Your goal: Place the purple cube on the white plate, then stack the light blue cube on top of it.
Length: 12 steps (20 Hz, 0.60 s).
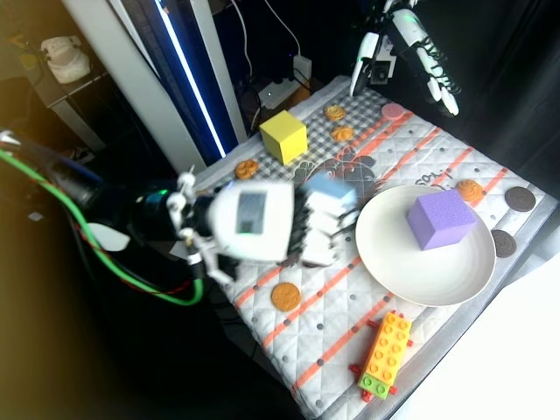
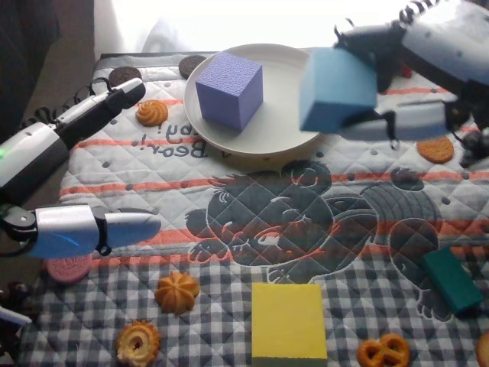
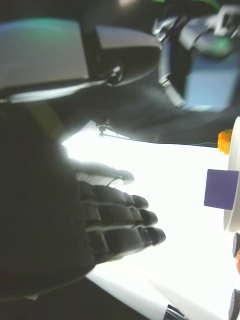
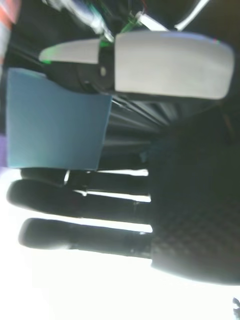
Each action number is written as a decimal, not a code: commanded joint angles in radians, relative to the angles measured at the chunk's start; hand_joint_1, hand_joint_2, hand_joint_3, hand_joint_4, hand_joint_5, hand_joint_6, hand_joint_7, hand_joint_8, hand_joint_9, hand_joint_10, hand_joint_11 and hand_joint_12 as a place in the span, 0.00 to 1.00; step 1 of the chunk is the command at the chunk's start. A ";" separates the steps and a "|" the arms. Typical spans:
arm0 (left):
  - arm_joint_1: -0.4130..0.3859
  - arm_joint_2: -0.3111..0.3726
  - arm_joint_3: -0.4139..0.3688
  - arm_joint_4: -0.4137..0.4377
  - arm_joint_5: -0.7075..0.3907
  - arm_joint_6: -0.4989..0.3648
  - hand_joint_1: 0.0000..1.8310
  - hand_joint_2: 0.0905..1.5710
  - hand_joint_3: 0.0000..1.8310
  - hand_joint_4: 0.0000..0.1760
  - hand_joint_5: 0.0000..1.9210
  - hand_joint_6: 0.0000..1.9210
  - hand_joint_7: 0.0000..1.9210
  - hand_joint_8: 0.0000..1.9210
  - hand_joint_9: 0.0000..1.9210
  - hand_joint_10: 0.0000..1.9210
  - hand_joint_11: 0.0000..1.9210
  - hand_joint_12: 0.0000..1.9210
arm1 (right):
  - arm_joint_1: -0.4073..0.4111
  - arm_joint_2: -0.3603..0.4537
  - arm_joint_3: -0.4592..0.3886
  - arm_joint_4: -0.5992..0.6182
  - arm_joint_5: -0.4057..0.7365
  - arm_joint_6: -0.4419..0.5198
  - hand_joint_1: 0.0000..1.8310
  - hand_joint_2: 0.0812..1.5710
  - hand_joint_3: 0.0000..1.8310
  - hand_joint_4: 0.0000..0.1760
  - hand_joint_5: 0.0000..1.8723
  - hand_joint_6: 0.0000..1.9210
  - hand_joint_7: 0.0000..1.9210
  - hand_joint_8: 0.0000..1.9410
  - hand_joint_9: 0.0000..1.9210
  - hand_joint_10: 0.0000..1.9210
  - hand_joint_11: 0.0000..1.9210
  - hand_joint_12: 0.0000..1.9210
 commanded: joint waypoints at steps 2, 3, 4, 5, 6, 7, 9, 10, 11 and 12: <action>-0.004 -0.006 0.008 0.016 -0.105 -0.021 0.50 0.54 0.00 0.86 0.04 0.01 0.00 0.00 0.00 0.00 0.00 0.00 | 0.066 -0.041 0.044 0.023 0.047 0.007 0.61 0.71 0.00 0.00 0.50 0.54 0.72 0.09 0.64 0.41 0.49 0.73; -0.004 -0.007 0.009 0.018 -0.104 -0.021 0.48 0.54 0.00 0.86 0.04 0.00 0.00 0.00 0.00 0.00 0.00 0.00 | 0.095 -0.066 0.069 0.023 0.019 0.007 0.62 0.71 0.00 0.00 0.50 0.54 0.73 0.08 0.65 0.42 0.51 0.74; -0.004 -0.009 0.009 0.021 -0.103 -0.022 0.48 0.54 0.00 0.85 0.04 0.01 0.00 0.00 0.00 0.00 0.00 0.00 | 0.123 -0.091 0.094 0.023 -0.015 0.007 0.62 0.71 0.00 0.00 0.50 0.55 0.73 0.06 0.66 0.38 0.53 0.71; -0.004 -0.014 0.011 0.023 -0.099 -0.022 0.49 0.54 0.00 0.82 0.04 0.01 0.00 0.00 0.00 0.00 0.00 0.00 | 0.148 -0.117 0.121 0.021 -0.050 0.007 0.62 0.71 0.00 0.00 0.50 0.55 0.74 0.04 0.67 0.35 0.54 0.68; -0.004 -0.020 0.016 0.025 -0.093 -0.022 0.49 0.54 0.00 0.82 0.05 0.01 0.00 0.00 0.00 0.00 0.00 0.00 | 0.174 -0.146 0.151 0.019 -0.086 0.006 0.62 0.71 0.00 0.00 0.49 0.55 0.74 0.03 0.67 0.32 0.55 0.64; -0.006 -0.028 0.022 0.028 -0.084 -0.022 0.49 0.54 0.00 0.83 0.05 0.01 0.00 0.00 0.00 0.00 0.00 0.00 | 0.195 -0.170 0.179 0.019 -0.117 0.006 0.62 0.72 0.00 0.00 0.49 0.56 0.75 0.02 0.68 0.29 0.54 0.65; -0.017 -0.039 0.032 0.038 -0.066 -0.022 0.49 0.54 0.00 0.83 0.06 0.01 0.00 0.00 0.00 0.00 0.00 0.00 | 0.225 -0.205 0.222 0.020 -0.163 0.006 0.62 0.71 0.00 0.00 0.49 0.55 0.73 0.00 0.71 0.21 0.53 0.61; -0.022 -0.044 0.036 0.045 -0.060 -0.022 0.49 0.53 0.00 0.88 0.06 0.01 0.00 0.00 0.00 0.00 0.00 0.00 | 0.238 -0.221 0.240 0.019 -0.187 0.006 0.62 0.72 0.00 0.00 0.49 0.56 0.72 0.00 0.71 0.21 0.53 0.63; -0.027 -0.045 0.039 0.051 -0.055 -0.022 0.50 0.53 0.00 0.91 0.06 0.01 0.00 0.00 0.00 0.00 0.00 0.00 | 0.247 -0.232 0.254 0.017 -0.204 0.006 0.68 0.68 0.00 0.00 0.49 0.51 0.67 0.25 0.72 0.17 0.55 0.58; -0.030 -0.047 0.040 0.055 -0.052 -0.022 0.49 0.53 0.00 0.91 0.05 0.00 0.00 0.00 0.00 0.00 0.00 0.00 | 0.252 -0.243 0.266 0.014 -0.219 0.006 0.64 0.70 0.00 0.00 0.49 0.54 0.66 0.18 0.73 0.17 0.54 0.61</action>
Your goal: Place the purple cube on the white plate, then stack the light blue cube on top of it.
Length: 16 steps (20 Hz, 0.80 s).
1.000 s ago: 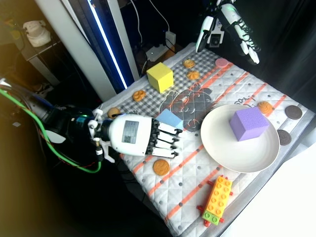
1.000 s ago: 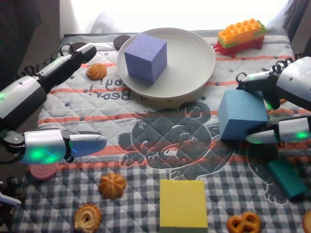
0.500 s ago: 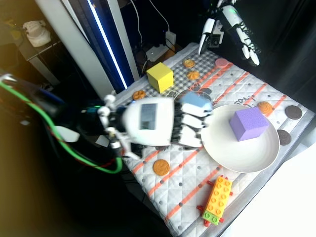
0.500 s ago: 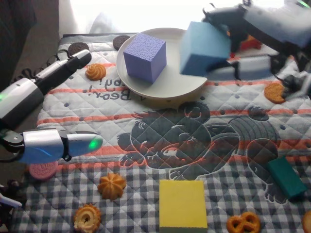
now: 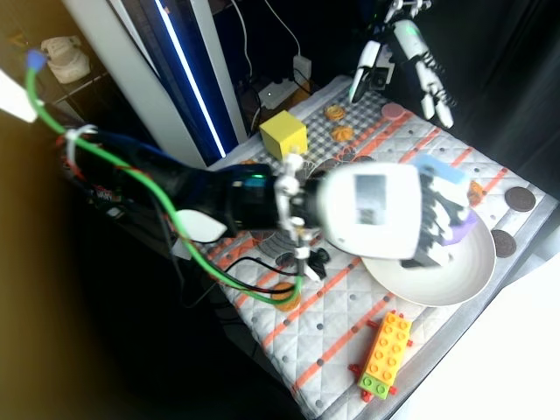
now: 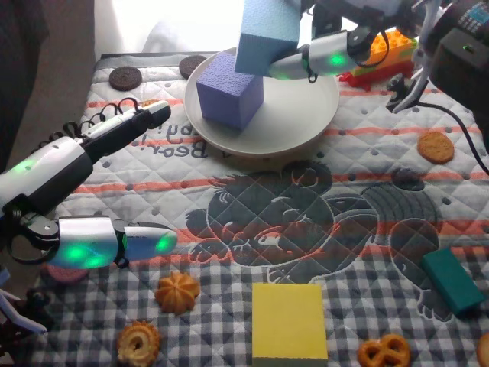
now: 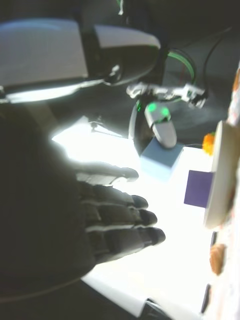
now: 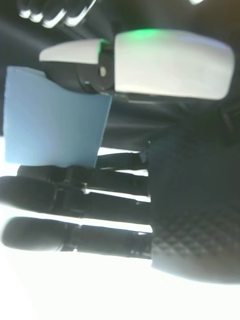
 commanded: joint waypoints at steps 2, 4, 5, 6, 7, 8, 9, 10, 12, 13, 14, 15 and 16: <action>-0.012 -0.005 0.009 0.016 -0.111 -0.007 0.48 0.53 0.00 0.87 0.06 0.00 0.01 0.00 0.00 0.00 0.00 0.00 | 0.019 -0.014 0.021 0.004 0.068 0.006 0.62 0.71 0.00 0.00 0.50 0.55 0.71 0.07 0.73 0.19 0.52 0.65; -0.016 -0.014 0.012 0.023 -0.099 -0.007 0.49 0.53 0.00 0.89 0.06 0.00 0.00 0.00 0.00 0.00 0.00 0.00 | 0.022 -0.034 0.041 0.004 0.051 0.006 0.68 0.67 0.01 0.00 0.49 0.50 0.66 0.31 0.70 0.26 0.51 0.69; -0.019 -0.017 0.014 0.026 -0.094 -0.007 0.48 0.53 0.00 0.83 0.06 0.00 0.01 0.00 0.00 0.00 0.00 0.00 | 0.026 -0.038 0.046 0.004 0.046 0.006 0.64 0.70 0.00 0.00 0.50 0.53 0.66 0.23 0.68 0.30 0.50 0.71; -0.023 -0.021 0.017 0.029 -0.090 -0.007 0.48 0.53 0.00 0.85 0.06 0.00 0.00 0.00 0.00 0.00 0.00 0.00 | 0.031 -0.043 0.051 0.004 0.042 0.006 0.63 0.71 0.00 0.00 0.49 0.55 0.68 0.16 0.67 0.33 0.50 0.70; -0.026 -0.024 0.020 0.031 -0.087 -0.007 0.48 0.53 0.00 0.85 0.06 0.00 0.01 0.00 0.00 0.00 0.00 0.00 | 0.036 -0.047 0.055 0.005 0.041 0.006 0.68 0.69 0.00 0.00 0.48 0.51 0.63 0.36 0.66 0.33 0.50 0.68; -0.029 -0.026 0.021 0.033 -0.086 -0.007 0.48 0.53 0.00 0.83 0.06 0.00 0.00 0.00 0.00 0.00 0.00 0.00 | 0.040 -0.050 0.057 0.005 0.041 0.006 0.69 0.68 0.00 0.00 0.47 0.51 0.61 0.42 0.66 0.31 0.50 0.66; -0.032 -0.028 0.023 0.034 -0.085 -0.007 0.48 0.53 0.00 0.73 0.07 0.00 0.01 0.00 0.00 0.00 0.00 0.00 | 0.043 -0.054 0.058 0.005 0.041 0.006 0.69 0.69 0.00 0.00 0.46 0.54 0.60 0.44 0.65 0.29 0.51 0.64; -0.033 -0.029 0.024 0.035 -0.084 -0.007 0.48 0.53 0.00 0.81 0.06 0.00 0.00 0.00 0.00 0.00 0.00 0.00 | 0.044 -0.057 0.059 0.005 0.041 0.006 0.69 0.69 0.00 0.00 0.46 0.53 0.60 0.44 0.67 0.29 0.53 0.65; -0.037 -0.033 0.027 0.039 -0.080 -0.010 0.49 0.54 0.00 0.68 0.07 0.00 0.00 0.00 0.00 0.00 0.00 0.00 | 0.044 -0.067 0.064 0.004 0.041 0.006 0.69 0.69 0.00 0.00 0.47 0.51 0.60 0.44 0.68 0.29 0.54 0.66; -0.039 -0.037 0.032 0.044 -0.077 -0.021 0.49 0.54 0.00 0.69 0.07 0.00 0.00 0.00 0.00 0.00 0.00 0.00 | 0.046 -0.072 0.067 0.005 0.038 0.006 0.69 0.68 0.00 0.00 0.47 0.52 0.61 0.42 0.68 0.28 0.54 0.64; -0.039 -0.038 0.034 0.045 -0.076 -0.024 0.49 0.53 0.00 0.82 0.07 0.00 0.00 0.00 0.00 0.00 0.00 0.00 | 0.046 -0.074 0.068 0.005 0.037 0.006 0.69 0.69 0.00 0.00 0.46 0.54 0.60 0.42 0.68 0.26 0.54 0.63; -0.041 -0.041 0.038 0.046 -0.074 -0.032 0.49 0.53 0.00 0.84 0.07 0.00 0.01 0.00 0.00 0.00 0.00 0.00 | 0.047 -0.077 0.069 0.004 0.037 0.006 0.69 0.69 0.00 0.00 0.46 0.54 0.60 0.44 0.68 0.25 0.53 0.66; -0.043 -0.043 0.040 0.047 -0.072 -0.034 0.49 0.54 0.00 0.78 0.07 0.00 0.01 0.00 0.00 0.00 0.00 0.00 | 0.047 -0.078 0.069 0.004 0.036 0.006 0.69 0.69 0.00 0.00 0.46 0.54 0.60 0.44 0.68 0.25 0.53 0.66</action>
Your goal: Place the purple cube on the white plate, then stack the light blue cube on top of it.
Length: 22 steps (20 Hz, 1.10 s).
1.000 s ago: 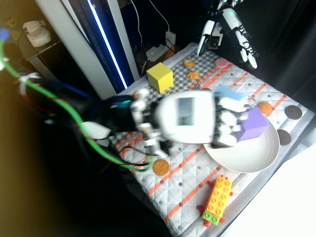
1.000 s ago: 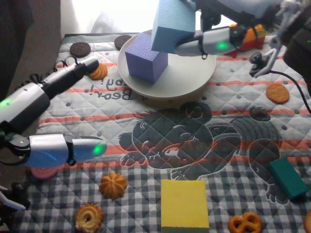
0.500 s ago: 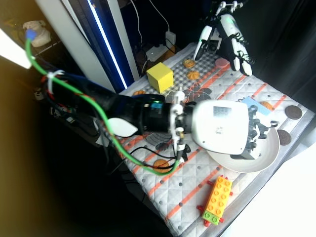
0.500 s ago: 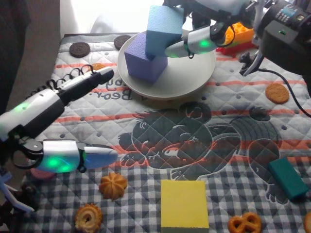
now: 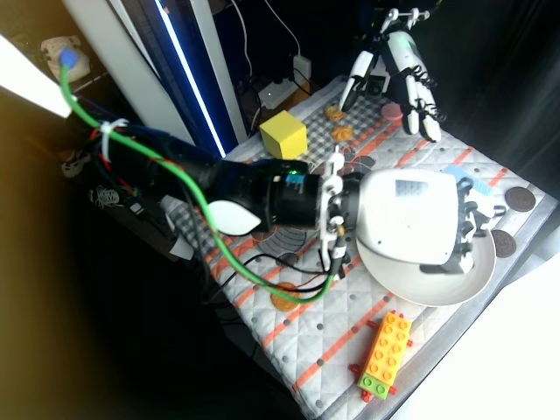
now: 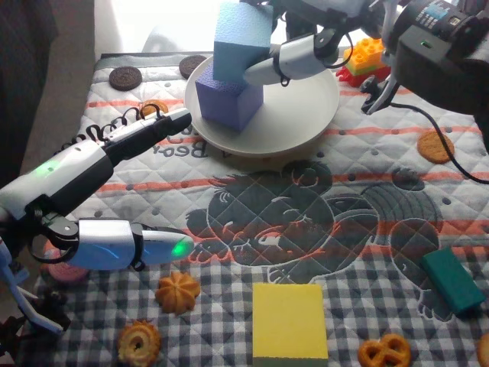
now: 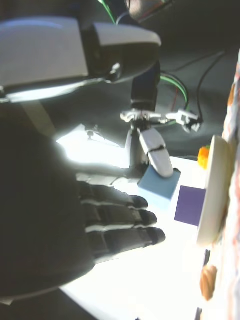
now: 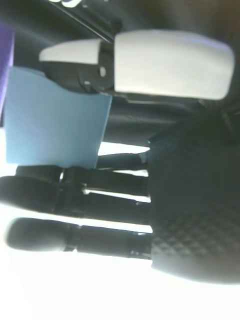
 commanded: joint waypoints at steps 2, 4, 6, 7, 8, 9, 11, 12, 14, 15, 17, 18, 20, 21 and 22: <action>-0.016 -0.001 0.006 0.012 -0.114 -0.010 0.49 0.53 0.00 0.79 0.07 0.00 0.01 0.00 0.00 0.00 0.00 0.00 | 0.017 0.006 0.009 0.017 0.113 0.006 0.63 0.72 0.00 0.00 0.47 0.57 0.61 0.28 0.66 0.26 0.51 0.69; -0.019 -0.004 0.008 0.013 -0.113 -0.010 0.48 0.53 0.00 0.84 0.07 0.00 0.02 0.00 0.00 0.00 0.00 0.00 | 0.017 0.004 0.009 0.016 0.113 0.006 0.67 0.70 0.00 0.00 0.47 0.53 0.61 0.37 0.65 0.24 0.51 0.65; -0.022 -0.007 0.010 0.013 -0.110 -0.010 0.47 0.53 0.00 0.88 0.08 0.00 0.02 0.00 0.00 0.00 0.00 0.00 | 0.017 0.002 0.011 0.016 0.113 0.006 0.68 0.69 0.00 0.00 0.46 0.54 0.59 0.44 0.68 0.18 0.51 0.66; -0.023 -0.009 0.011 0.015 -0.109 -0.010 0.46 0.53 0.00 0.87 0.08 0.00 0.02 0.00 0.00 0.00 0.00 0.00 | 0.017 0.002 0.011 0.016 0.112 0.006 0.69 0.69 0.00 0.00 0.46 0.53 0.59 0.45 0.69 0.19 0.51 0.69; -0.024 -0.010 0.012 0.016 -0.108 -0.010 0.44 0.53 0.00 0.93 0.07 0.00 0.02 0.00 0.00 0.00 0.01 0.00 | 0.017 0.002 0.012 0.016 0.111 0.006 0.68 0.69 0.00 0.00 0.47 0.53 0.58 0.47 0.68 0.20 0.50 0.72; -0.024 -0.011 0.013 0.016 -0.107 -0.010 0.44 0.53 0.00 0.95 0.07 0.00 0.02 0.00 0.00 0.00 0.01 0.00 | 0.017 0.002 0.013 0.016 0.110 0.006 0.68 0.69 0.00 0.00 0.47 0.52 0.57 0.48 0.66 0.30 0.50 0.75; -0.024 -0.011 0.014 0.016 -0.104 -0.010 0.44 0.53 0.00 0.91 0.07 0.00 0.02 0.00 0.01 0.00 0.01 0.01 | 0.017 0.002 0.013 0.015 0.110 0.006 0.67 0.71 0.00 0.00 0.45 0.59 0.55 0.48 0.61 0.26 0.47 0.69; -0.024 -0.011 0.014 0.016 -0.104 -0.010 0.44 0.53 0.00 0.90 0.08 0.00 0.02 0.00 0.01 0.00 0.01 0.01 | 0.017 0.002 0.013 0.015 0.110 0.006 0.66 0.71 0.00 0.00 0.45 0.61 0.54 0.48 0.60 0.21 0.46 0.65; -0.024 -0.012 0.014 0.016 -0.104 -0.010 0.45 0.54 0.00 0.93 0.07 0.00 0.02 0.00 0.01 0.00 0.01 0.00 | 0.017 0.002 0.010 0.015 0.110 0.006 0.68 0.70 0.00 0.00 0.46 0.53 0.57 0.49 0.66 0.22 0.49 0.69; -0.024 -0.012 0.015 0.016 -0.104 -0.010 0.44 0.54 0.00 0.95 0.07 0.00 0.02 0.00 0.01 0.00 0.00 0.00 | 0.017 0.002 0.008 0.015 0.110 0.006 0.63 0.72 0.00 0.00 0.47 0.56 0.60 0.29 0.67 0.24 0.51 0.69; -0.024 -0.013 0.015 0.016 -0.105 -0.010 0.44 0.54 0.00 0.95 0.07 0.00 0.03 0.00 0.01 0.00 0.01 0.00 | 0.017 0.002 0.005 0.007 0.110 0.006 0.62 0.73 0.00 0.00 0.47 0.58 0.68 0.09 0.70 0.19 0.52 0.62; -0.024 -0.013 0.014 0.016 -0.105 -0.010 0.44 0.54 0.00 0.94 0.07 0.00 0.03 0.00 0.01 0.00 0.01 0.00 | 0.017 0.002 0.000 -0.001 0.110 0.006 0.62 0.73 0.00 0.00 0.47 0.58 0.68 0.05 0.70 0.17 0.49 0.65; -0.024 -0.013 0.017 0.016 -0.105 -0.021 0.44 0.54 0.00 0.98 0.07 0.00 0.02 0.00 0.01 0.00 0.00 0.00 | 0.017 0.002 -0.002 -0.005 0.110 0.006 0.63 0.71 0.00 0.00 0.49 0.55 0.66 0.16 0.72 0.16 0.50 0.68; -0.024 -0.014 0.020 0.016 -0.104 -0.031 0.44 0.54 0.00 0.94 0.07 0.00 0.02 0.00 0.01 0.00 0.01 0.01 | 0.017 0.002 -0.002 -0.005 0.110 0.006 0.62 0.72 0.00 0.00 0.48 0.56 0.68 0.08 0.71 0.15 0.50 0.68; -0.024 -0.015 0.021 0.016 -0.105 -0.034 0.45 0.54 0.00 0.93 0.08 0.00 0.02 0.00 0.01 0.00 0.02 0.01 | 0.017 0.002 -0.002 -0.005 0.110 0.006 0.62 0.73 0.00 0.00 0.47 0.58 0.69 0.05 0.72 0.15 0.49 0.70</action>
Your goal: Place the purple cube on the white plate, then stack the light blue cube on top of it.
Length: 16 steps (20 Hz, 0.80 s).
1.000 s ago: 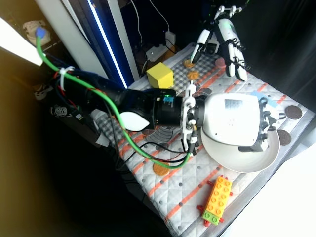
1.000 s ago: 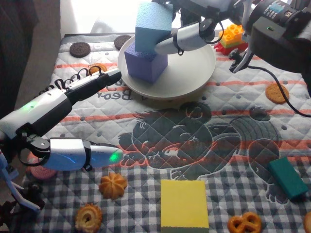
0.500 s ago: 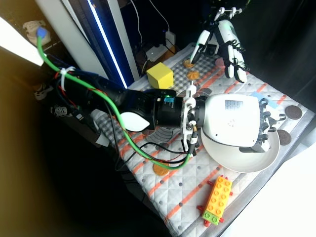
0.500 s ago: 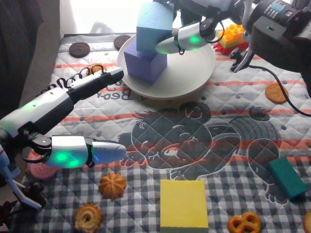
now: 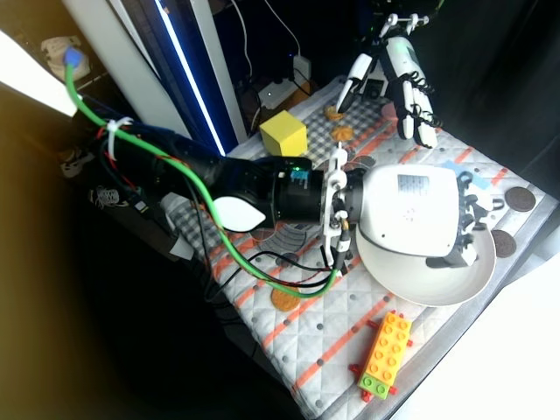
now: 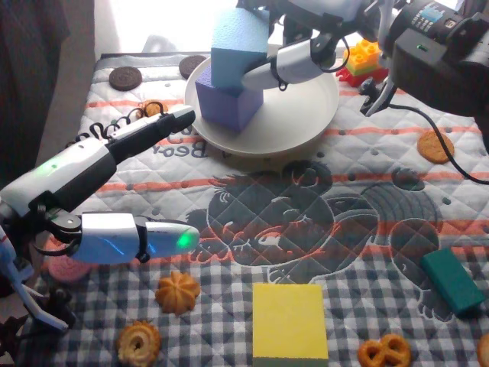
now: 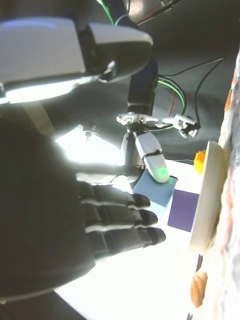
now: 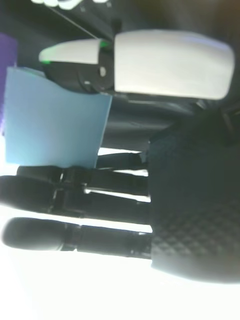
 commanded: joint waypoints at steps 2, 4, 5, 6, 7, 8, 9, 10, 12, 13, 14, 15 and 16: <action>-0.012 -0.002 0.004 0.011 -0.119 -0.010 0.45 0.54 0.00 0.90 0.07 0.00 0.02 0.00 0.01 0.00 0.01 0.01 | 0.016 0.005 0.000 0.017 0.116 0.006 0.61 0.72 0.00 0.00 0.48 0.57 0.66 0.01 0.69 0.09 0.46 0.65; -0.012 -0.001 0.004 0.011 -0.119 -0.010 0.44 0.54 0.00 0.92 0.07 0.00 0.02 0.00 0.01 0.00 0.01 0.01 | 0.016 0.005 0.000 0.017 0.112 0.006 0.67 0.71 0.00 0.00 0.45 0.53 0.55 0.52 0.61 0.25 0.44 0.79; -0.012 -0.001 0.004 0.011 -0.121 -0.010 0.45 0.54 0.00 0.94 0.07 0.00 0.02 0.00 0.01 0.00 0.01 0.01 | 0.016 0.005 0.000 0.017 0.110 0.006 0.60 0.73 0.00 0.00 0.46 0.59 0.51 0.48 0.55 0.57 0.47 0.89; -0.012 -0.001 0.004 0.011 -0.121 -0.012 0.44 0.54 0.00 0.96 0.06 0.00 0.02 0.00 0.01 0.00 0.01 0.01 | 0.016 0.005 0.000 0.017 0.109 0.006 0.54 0.70 0.00 0.00 0.39 0.23 0.49 0.37 0.49 0.60 0.43 0.87; -0.012 -0.001 0.004 0.011 -0.122 -0.013 0.44 0.54 0.00 0.96 0.07 0.00 0.02 0.00 0.01 0.00 0.01 0.01 | 0.016 0.005 0.000 0.017 0.108 0.006 0.50 0.69 0.00 0.00 0.36 0.07 0.43 0.18 0.42 0.40 0.34 0.73; -0.012 -0.001 0.004 0.011 -0.122 -0.014 0.45 0.54 0.00 0.94 0.07 0.00 0.02 0.00 0.01 0.00 0.01 0.01 | 0.016 0.005 0.000 0.017 0.106 0.006 0.48 0.67 0.00 0.00 0.34 0.01 0.40 0.07 0.38 0.27 0.28 0.67; -0.012 -0.001 0.004 0.011 -0.123 -0.014 0.44 0.54 0.00 0.95 0.07 0.00 0.02 0.00 0.01 0.00 0.01 0.01 | 0.016 0.005 0.000 0.017 0.105 0.006 0.44 0.65 0.00 0.00 0.27 0.00 0.33 0.01 0.35 0.15 0.24 0.62; -0.012 0.000 0.004 0.011 -0.123 -0.015 0.44 0.54 0.00 0.95 0.08 0.00 0.02 0.00 0.01 0.00 0.01 0.01 | 0.016 0.005 -0.001 0.017 0.105 0.006 0.42 0.64 0.00 0.12 0.21 0.00 0.30 0.00 0.35 0.11 0.23 0.63; -0.012 0.000 0.004 0.011 -0.123 -0.016 0.43 0.55 0.00 0.92 0.07 0.00 0.02 0.00 0.01 0.00 0.00 0.01 | 0.014 0.006 -0.002 0.017 0.105 0.006 0.40 0.62 0.00 0.23 0.16 0.00 0.28 0.00 0.37 0.09 0.22 0.68; -0.011 0.000 0.004 0.011 -0.123 -0.017 0.43 0.54 0.00 0.93 0.07 0.00 0.02 0.00 0.01 0.00 0.00 0.01 | 0.012 0.006 -0.002 0.017 0.105 0.006 0.40 0.61 0.00 0.25 0.14 0.00 0.28 0.00 0.37 0.09 0.22 0.69; -0.011 0.000 0.004 0.011 -0.124 -0.017 0.43 0.55 0.00 0.92 0.07 0.00 0.02 0.00 0.01 0.00 0.00 0.01 | 0.010 0.006 -0.002 0.018 0.105 0.006 0.40 0.61 0.00 0.27 0.14 0.00 0.28 0.00 0.37 0.09 0.21 0.68; -0.011 0.000 0.004 0.011 -0.124 -0.018 0.43 0.55 0.00 0.92 0.07 0.00 0.02 0.00 0.01 0.00 0.00 0.01 | 0.006 0.006 -0.003 0.021 0.105 0.006 0.40 0.61 0.00 0.27 0.13 0.00 0.27 0.00 0.37 0.07 0.21 0.67; -0.011 0.000 0.004 0.011 -0.124 -0.018 0.43 0.55 0.00 0.92 0.07 0.00 0.02 0.00 0.00 0.00 0.00 0.01 | 0.004 0.006 -0.003 0.022 0.105 0.006 0.40 0.61 0.00 0.25 0.11 0.00 0.25 0.00 0.35 0.05 0.21 0.64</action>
